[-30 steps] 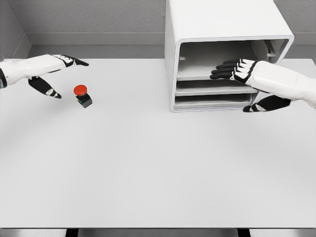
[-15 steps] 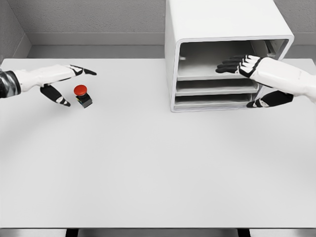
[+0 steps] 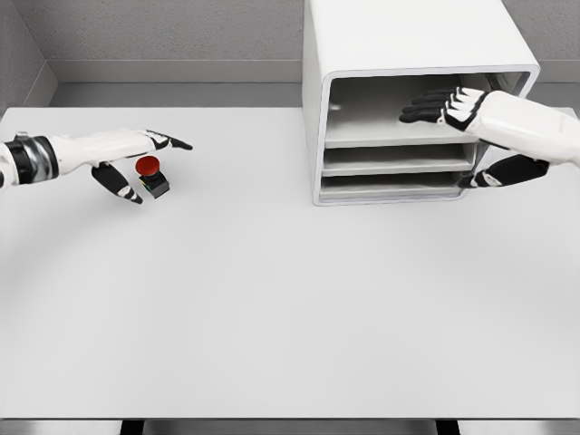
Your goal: Slide open multi-storey tabletop storage cabinets and put open load switch and slide close multi-storey tabletop storage cabinets
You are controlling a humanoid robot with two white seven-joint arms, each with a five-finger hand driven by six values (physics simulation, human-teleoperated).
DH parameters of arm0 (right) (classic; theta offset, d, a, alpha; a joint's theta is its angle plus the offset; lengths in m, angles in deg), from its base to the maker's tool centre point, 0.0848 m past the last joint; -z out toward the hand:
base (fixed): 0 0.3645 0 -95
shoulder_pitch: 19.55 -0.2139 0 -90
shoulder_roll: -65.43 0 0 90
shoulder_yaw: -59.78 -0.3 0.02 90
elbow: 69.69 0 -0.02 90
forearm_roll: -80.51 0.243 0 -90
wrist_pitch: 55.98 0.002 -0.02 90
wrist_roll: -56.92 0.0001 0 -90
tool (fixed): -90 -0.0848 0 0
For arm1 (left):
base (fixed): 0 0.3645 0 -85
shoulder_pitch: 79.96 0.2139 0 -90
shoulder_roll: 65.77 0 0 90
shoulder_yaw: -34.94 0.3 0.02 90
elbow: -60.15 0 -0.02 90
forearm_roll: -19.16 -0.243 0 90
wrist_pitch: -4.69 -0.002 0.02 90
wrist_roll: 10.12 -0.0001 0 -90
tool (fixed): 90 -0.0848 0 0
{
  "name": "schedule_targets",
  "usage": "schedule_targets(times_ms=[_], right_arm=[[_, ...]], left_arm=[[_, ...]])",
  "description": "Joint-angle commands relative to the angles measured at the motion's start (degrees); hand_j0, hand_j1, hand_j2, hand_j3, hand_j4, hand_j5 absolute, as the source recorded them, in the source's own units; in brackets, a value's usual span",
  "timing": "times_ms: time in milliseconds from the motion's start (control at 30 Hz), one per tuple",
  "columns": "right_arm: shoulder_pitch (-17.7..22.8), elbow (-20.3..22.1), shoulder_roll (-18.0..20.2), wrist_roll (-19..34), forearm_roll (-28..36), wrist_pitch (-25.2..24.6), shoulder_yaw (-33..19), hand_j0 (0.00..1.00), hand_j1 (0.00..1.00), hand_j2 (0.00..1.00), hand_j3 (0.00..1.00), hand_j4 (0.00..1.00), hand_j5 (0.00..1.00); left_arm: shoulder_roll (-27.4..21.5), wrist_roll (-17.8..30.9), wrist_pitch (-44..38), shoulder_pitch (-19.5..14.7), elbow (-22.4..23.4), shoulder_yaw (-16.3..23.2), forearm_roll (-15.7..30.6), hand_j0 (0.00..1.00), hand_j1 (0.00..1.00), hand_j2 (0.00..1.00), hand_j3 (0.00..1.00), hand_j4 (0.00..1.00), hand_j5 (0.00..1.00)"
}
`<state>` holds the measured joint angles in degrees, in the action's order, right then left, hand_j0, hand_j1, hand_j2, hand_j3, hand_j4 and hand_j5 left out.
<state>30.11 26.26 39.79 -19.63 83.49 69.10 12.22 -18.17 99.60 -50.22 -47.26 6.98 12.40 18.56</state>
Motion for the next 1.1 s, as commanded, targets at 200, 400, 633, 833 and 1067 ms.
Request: schedule_targets(times_ms=[200, 400, 633, 833, 1067], right_arm=[[0.26, -0.51, -0.99, 0.70, 0.45, -0.08, -0.16, 1.00, 1.00, 1.00, 1.00, 1.00, 1.00], [0.26, 0.11, -4.42, 0.70, 0.19, -0.08, 1.69, 1.00, 1.00, 1.00, 1.00, 1.00, 1.00], [-0.44, -1.21, -6.53, 1.58, -0.08, -0.08, 2.57, 1.00, 1.00, 1.00, 1.00, 1.00, 1.00], [-0.70, -4.28, -8.90, 2.11, -2.71, -0.08, 2.39, 1.00, 1.00, 1.00, 1.00, 1.00, 1.00], [-2.20, -10.96, -12.51, 3.34, -3.50, -0.08, 2.39, 1.00, 1.00, 1.00, 1.00, 1.00, 1.00]], left_arm=[[0.56, -0.03, -0.09, 0.00, 2.99, 0.40, 0.33, 1.00, 1.00, 1.00, 1.00, 1.00, 1.00], [1.71, -0.03, -0.09, -0.62, 4.22, 0.40, 0.33, 0.91, 0.91, 0.91, 0.91, 0.91, 0.91], [1.88, -0.03, -0.09, -0.70, 4.05, 1.28, 0.07, 0.80, 0.80, 0.80, 0.80, 0.80, 0.80], [1.97, -0.03, -0.09, -0.70, 3.87, 1.28, 0.07, 0.72, 0.72, 0.72, 0.72, 0.72, 0.72], [1.70, -0.03, -0.09, -0.70, 4.05, 1.28, 0.07, 0.70, 0.70, 0.70, 0.70, 0.70, 0.70]])
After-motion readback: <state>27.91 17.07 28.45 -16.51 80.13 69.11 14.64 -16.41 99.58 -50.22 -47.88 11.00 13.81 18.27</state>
